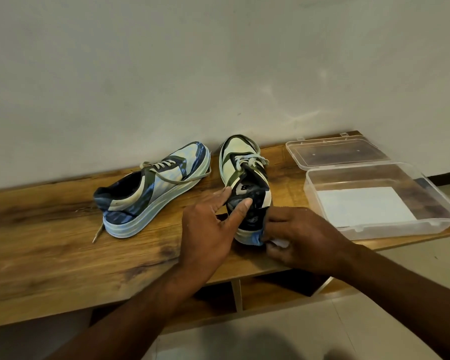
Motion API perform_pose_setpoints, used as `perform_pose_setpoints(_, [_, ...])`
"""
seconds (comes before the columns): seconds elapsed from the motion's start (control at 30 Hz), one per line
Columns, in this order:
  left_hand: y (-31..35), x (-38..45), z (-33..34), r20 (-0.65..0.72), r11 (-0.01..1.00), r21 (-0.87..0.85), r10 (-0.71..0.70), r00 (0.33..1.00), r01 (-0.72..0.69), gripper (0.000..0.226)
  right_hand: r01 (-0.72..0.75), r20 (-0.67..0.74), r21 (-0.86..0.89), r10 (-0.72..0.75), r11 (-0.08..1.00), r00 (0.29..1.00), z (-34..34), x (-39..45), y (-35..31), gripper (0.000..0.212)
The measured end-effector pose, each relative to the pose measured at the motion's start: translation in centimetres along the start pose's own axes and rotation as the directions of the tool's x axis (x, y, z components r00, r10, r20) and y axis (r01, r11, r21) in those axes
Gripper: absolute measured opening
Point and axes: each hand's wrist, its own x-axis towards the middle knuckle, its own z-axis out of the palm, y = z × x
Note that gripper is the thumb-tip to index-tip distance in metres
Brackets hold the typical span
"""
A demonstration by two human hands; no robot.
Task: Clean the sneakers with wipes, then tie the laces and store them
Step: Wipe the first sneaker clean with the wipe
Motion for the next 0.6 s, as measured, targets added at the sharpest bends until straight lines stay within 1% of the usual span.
perform_pose_setpoints(0.03, [-0.1, 0.1, 0.0, 0.0, 1.0, 0.002, 0.0, 1.0, 0.0, 0.056, 0.016, -0.053, -0.005, -0.016, 1.0, 0.998, -0.2, 0.2, -0.1, 0.012])
perform_pose_setpoints(0.07, [-0.2, 0.1, 0.0, 0.004, 1.0, 0.0, -0.002, 1.0, 0.002, 0.055, 0.006, -0.142, 0.014, -0.004, 1.0, 0.99, -0.6, 0.5, -0.3, 0.01])
perform_pose_setpoints(0.1, [-0.2, 0.2, -0.1, 0.011, 1.0, -0.003, -0.005, 1.0, 0.005, 0.056, -0.024, -0.254, 0.047, 0.035, 0.999, 0.967, -0.9, 0.9, -0.4, 0.01])
perform_pose_setpoints(0.13, [-0.2, 0.2, -0.1, 0.018, 1.0, -0.003, -0.009, 1.0, 0.009, 0.056, -0.054, -0.363, 0.081, 0.08, 0.995, 0.928, -1.2, 1.3, -0.6, 0.011])
perform_pose_setpoints(0.17, [-0.3, 0.2, -0.1, 0.024, 1.0, 0.0, -0.013, 1.0, 0.013, 0.055, -0.076, -0.441, 0.105, 0.115, 0.992, 0.89, -1.4, 1.7, -0.7, 0.013])
perform_pose_setpoints(0.2, [-0.3, 0.2, -0.1, 0.028, 1.0, 0.001, -0.015, 1.0, 0.015, 0.053, -0.086, -0.473, 0.117, 0.132, 0.989, 0.871, -1.3, 1.9, -0.8, 0.014])
perform_pose_setpoints(0.23, [-0.4, 0.3, -0.1, 0.026, 1.0, 0.0, -0.015, 1.0, 0.015, 0.051, -0.087, -0.463, 0.113, 0.13, 0.99, 0.877, -1.0, 2.0, -1.0, 0.015])
perform_pose_setpoints(0.37, [-0.4, 0.3, -0.2, 0.022, 1.0, 0.005, -0.007, 1.0, 0.007, 0.05, -0.097, -0.306, 0.018, 0.098, 0.995, 0.947, 1.1, 1.5, -1.7, 0.016])
perform_pose_setpoints(0.5, [-0.4, 0.2, -0.2, 0.018, 1.0, 0.003, 0.012, 1.0, -0.012, 0.05, -0.124, -0.236, 0.009, 0.122, 0.992, 0.964, 1.3, 1.2, -2.2, 0.014])
perform_pose_setpoints(0.6, [-0.3, 0.2, -0.3, 0.026, 1.0, -0.001, 0.023, 0.999, -0.023, 0.055, -0.091, -0.18, -0.021, 0.085, 0.996, 0.98, 1.0, 0.9, -2.2, 0.013])
